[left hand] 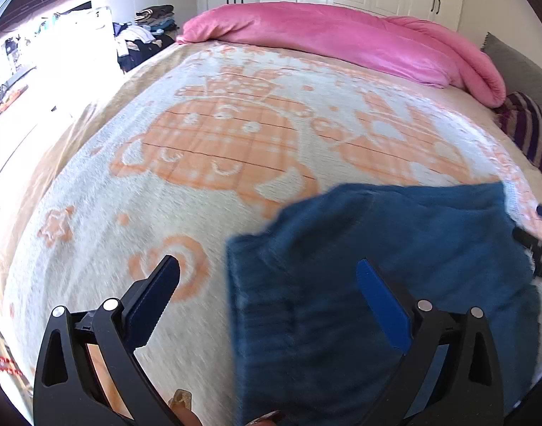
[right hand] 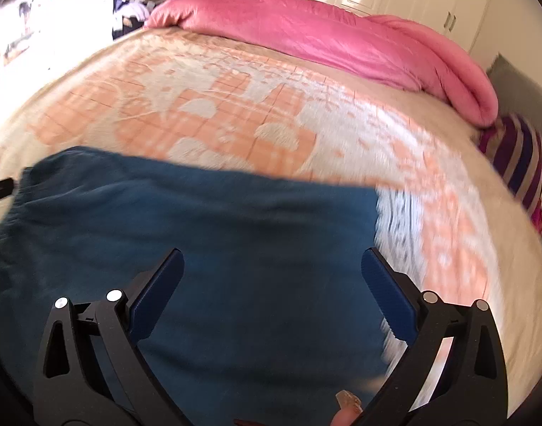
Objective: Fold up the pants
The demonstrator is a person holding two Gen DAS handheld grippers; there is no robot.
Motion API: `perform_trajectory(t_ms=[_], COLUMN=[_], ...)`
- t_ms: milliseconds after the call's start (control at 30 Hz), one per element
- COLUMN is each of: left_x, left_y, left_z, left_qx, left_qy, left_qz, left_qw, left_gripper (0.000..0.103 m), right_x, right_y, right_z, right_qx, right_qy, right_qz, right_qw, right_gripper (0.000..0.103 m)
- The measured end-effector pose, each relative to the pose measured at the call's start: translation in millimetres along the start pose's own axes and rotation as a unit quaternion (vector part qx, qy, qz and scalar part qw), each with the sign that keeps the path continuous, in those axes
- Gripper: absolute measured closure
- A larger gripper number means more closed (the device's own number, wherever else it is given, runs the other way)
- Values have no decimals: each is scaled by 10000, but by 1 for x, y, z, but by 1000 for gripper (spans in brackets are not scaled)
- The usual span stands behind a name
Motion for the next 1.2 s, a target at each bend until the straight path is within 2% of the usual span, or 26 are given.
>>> perform_trajectory(t_ms=[100,233,367,400,433,567,600,667,700,733,767,867,900,967,1033,1067,1100,1133,1167,1200], left_x=[-13,-24,-32,-33,-33,-34,-34,-35,-37,-39,-42,-48,-51,-55,-58,-59,-61,-62,-63,-61], left_y=[12,18,14,11,10,5,4,0,-2,-3,-3,1,3,8,10,11,11,11,11,10], left_z=[-2,-5,-2,-1,-1,-2,-3,-4,-5,-6,-7,-10,-11,-11,-10,-9,-10,-10,-10,-12], left_qx=[85,43,-72,-141,-188,-326,-366,-482,-541,-587,-606,-566,-536,-448,-375,-350,-335,-323,-318,-319], left_qy=[-17,-55,19,28,19,-14,-29,-61,-56,-48,-34,4,31,92,148,179,216,235,232,205], left_qz=[15,107,362,379,400,378,373,336,300,278,242,188,172,275,406,461,516,560,602,703], left_qw=[10000,9999,9993,9992,9990,9988,9986,9983,9981,9979,9979,9982,9984,9986,9984,9982,9979,9976,9974,9968], left_gripper=[4,4,4,4,4,4,4,4,4,4,4,4,4,5,5,5,5,6,10,17], right_x=[-19,-30,-48,-52,-55,-67,-70,-68,-65,-64,-63,-68,-74,-79,-74,-70,-62,-56,-50,-45], right_y=[6,36,66,75,83,109,114,122,127,128,129,113,106,103,105,104,101,100,96,96], right_z=[-17,-40,-58,-60,-61,-50,-45,-40,-39,-39,-41,-58,-62,-62,-59,-59,-62,-65,-68,-70], right_qx=[359,789,1348,1548,1778,2733,2956,3040,3047,3087,3104,2402,2061,1845,1894,1839,1740,1700,1694,1752], right_qy=[150,4,37,86,139,473,540,625,641,587,523,426,501,537,426,367,270,165,42,-16], right_qz=[110,-587,-755,-804,-880,-880,-855,-1089,-1237,-1110,-958,-907,-1054,-1262,-1259,-1342,-1623,-1774,-1806,-1832], right_qw=[9992,9952,9880,9846,9800,9567,9499,9444,9422,9428,9443,9655,9715,9732,9729,9730,9709,9692,9688,9673], right_gripper=[8,8,9,14,25,32,38,66,92,102,102,103,103,103,102,97,81,60,54,53])
Point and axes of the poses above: each gripper's, at about its wrist camera, not at the fingertips, and x roughly against the way its jaws point, y to its left, z to its underside, the point moved 4 cm from there along -x, roughly the way its jaws point
